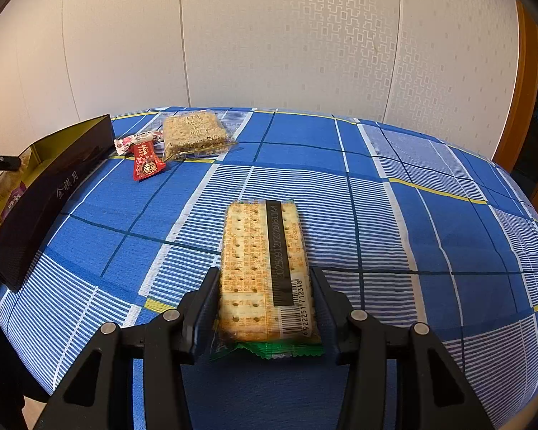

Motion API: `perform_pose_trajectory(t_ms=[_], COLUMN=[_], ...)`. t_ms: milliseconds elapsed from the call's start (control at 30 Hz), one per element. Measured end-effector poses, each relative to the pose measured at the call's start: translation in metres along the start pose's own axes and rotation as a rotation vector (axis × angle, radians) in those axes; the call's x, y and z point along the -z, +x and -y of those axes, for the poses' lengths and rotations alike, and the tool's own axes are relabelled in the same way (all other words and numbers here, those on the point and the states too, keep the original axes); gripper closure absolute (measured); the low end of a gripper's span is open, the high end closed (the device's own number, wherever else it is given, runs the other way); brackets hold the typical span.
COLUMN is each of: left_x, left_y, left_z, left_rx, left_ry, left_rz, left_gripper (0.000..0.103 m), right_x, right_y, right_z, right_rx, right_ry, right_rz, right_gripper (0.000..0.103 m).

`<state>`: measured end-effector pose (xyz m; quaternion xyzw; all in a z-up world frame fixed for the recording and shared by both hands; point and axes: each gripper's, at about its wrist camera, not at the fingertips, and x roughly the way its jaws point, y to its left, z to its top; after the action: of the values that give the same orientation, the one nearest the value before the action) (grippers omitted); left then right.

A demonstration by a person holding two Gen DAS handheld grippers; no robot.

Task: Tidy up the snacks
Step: 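Carry the cake bag into the gold tray with the left gripper and release while the right holds the crackers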

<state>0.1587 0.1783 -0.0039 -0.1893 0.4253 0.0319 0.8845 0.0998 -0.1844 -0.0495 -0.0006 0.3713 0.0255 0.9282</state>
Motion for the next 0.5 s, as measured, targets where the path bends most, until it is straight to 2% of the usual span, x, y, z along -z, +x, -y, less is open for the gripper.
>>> perform_pose_trajectory(t_ms=[133, 300, 367, 500], left_x=[-0.005, -0.009, -0.009, -0.007], left_y=[0.01, 0.026, 0.022, 0.014], left_z=[0.005, 0.002, 0.002, -0.002], left_rx=[-0.024, -0.011, 0.002, -0.021], left_ry=[0.008, -0.014, -0.024, -0.052], left_rz=[-0.002, -0.08, -0.054, -0.021], left_gripper=[0.047, 0.048, 0.048, 0.045], right_x=[0.0, 0.0, 0.0, 0.0], right_y=[0.0, 0.0, 0.0, 0.0], right_z=[0.0, 0.0, 0.0, -0.001], right_rx=[0.0, -0.001, -0.001, 0.0], right_ry=[-0.001, -0.003, -0.003, -0.002], right_rz=[0.0, 0.0, 0.0, 0.0], right_gripper=[0.053, 0.053, 0.053, 0.053])
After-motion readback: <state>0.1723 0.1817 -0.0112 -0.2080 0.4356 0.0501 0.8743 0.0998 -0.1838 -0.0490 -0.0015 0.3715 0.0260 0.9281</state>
